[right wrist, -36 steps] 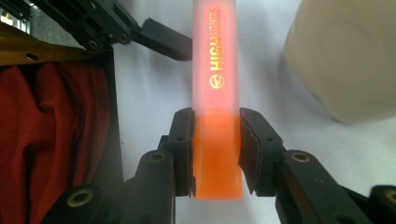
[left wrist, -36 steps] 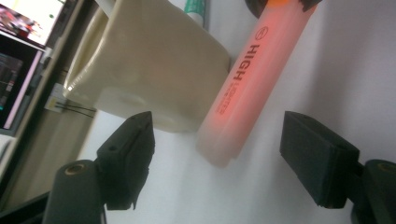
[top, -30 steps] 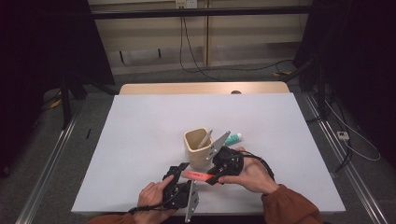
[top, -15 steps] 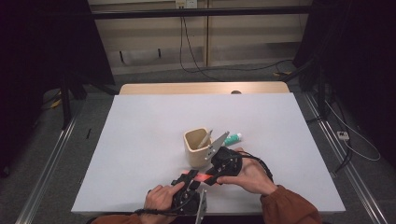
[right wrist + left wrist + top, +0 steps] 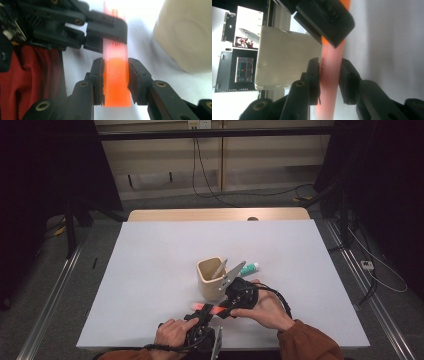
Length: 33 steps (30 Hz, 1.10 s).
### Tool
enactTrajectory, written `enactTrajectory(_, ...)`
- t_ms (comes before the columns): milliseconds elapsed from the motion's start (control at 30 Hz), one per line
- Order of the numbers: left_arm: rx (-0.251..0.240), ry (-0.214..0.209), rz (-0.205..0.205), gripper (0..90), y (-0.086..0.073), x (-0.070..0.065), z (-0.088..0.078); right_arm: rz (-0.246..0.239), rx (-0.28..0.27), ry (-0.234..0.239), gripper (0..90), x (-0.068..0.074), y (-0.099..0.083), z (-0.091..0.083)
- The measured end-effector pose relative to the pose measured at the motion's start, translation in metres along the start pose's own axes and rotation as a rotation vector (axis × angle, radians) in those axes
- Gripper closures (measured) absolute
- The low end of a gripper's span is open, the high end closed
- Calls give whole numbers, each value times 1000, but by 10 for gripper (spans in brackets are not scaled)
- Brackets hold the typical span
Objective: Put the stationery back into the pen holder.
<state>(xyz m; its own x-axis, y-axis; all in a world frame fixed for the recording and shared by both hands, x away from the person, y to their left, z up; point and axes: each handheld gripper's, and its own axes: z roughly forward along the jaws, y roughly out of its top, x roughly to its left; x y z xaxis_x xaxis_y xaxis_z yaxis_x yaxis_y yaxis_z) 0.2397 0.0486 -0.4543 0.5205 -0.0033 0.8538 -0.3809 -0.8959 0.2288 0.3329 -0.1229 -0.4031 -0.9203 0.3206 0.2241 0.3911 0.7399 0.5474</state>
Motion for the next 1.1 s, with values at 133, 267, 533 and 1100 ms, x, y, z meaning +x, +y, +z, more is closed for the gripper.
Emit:
enactTrajectory(133, -3, -20, -27, 775, 0, 2, 1, 21, -22, -2, 672, 0, -2, -2)
enactTrajectory(267, -5, -35, -35, 775, -1, 4, 0, 25, -40, 4, 670, -2, -4, -1)
enactTrajectory(533, -11, -49, -99, 775, -5, 9, 0, 30, -86, 17, 557, -5, -13, -4)
enactTrajectory(1100, -36, -119, -319, 775, -19, 24, -2, 103, -196, -117, 185, -7, -34, -19)
